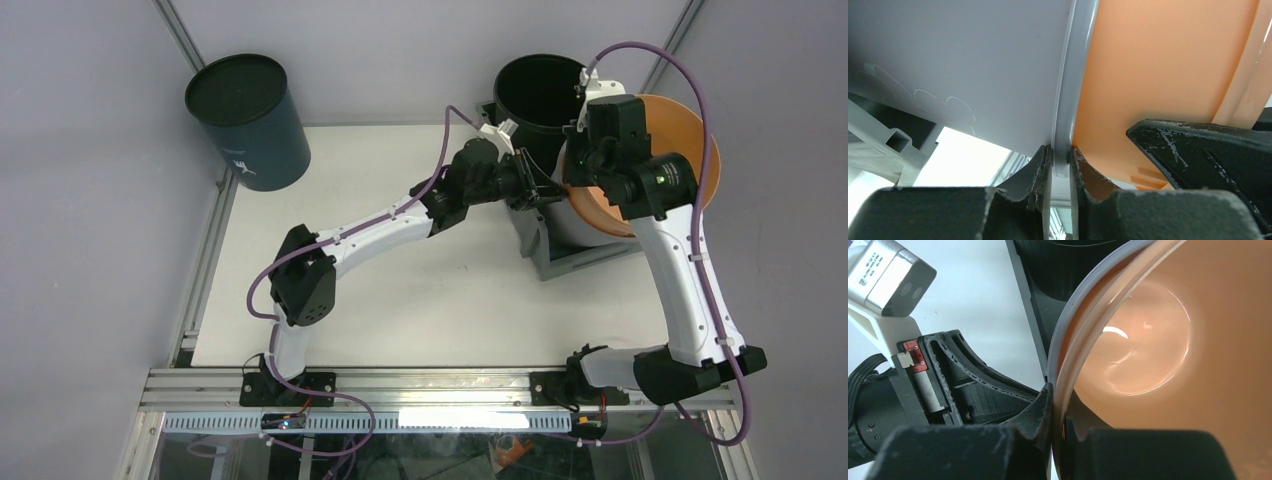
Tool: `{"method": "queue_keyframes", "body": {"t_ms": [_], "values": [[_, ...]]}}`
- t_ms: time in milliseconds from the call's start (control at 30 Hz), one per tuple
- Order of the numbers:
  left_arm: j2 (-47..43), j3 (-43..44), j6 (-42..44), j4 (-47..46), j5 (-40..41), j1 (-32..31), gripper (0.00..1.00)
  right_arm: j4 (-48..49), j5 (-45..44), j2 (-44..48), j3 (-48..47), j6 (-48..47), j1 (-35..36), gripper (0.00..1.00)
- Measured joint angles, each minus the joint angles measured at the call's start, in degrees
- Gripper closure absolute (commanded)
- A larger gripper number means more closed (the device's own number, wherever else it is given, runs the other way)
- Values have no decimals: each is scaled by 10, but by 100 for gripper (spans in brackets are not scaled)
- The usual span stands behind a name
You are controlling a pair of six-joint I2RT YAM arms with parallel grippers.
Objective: Turn the large container upside down
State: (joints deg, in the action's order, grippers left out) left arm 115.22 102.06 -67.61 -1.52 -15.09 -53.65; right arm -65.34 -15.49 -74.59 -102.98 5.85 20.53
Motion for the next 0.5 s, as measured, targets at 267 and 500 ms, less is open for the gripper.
{"method": "queue_keyframes", "body": {"t_ms": [267,500], "values": [[-4,-14,-8,-16,-2,0,100,5,10,7,7,-2,0,100],[-15,-32,-10,-26,-1,0,100,-1,19,8,0,3,0,100]]}}
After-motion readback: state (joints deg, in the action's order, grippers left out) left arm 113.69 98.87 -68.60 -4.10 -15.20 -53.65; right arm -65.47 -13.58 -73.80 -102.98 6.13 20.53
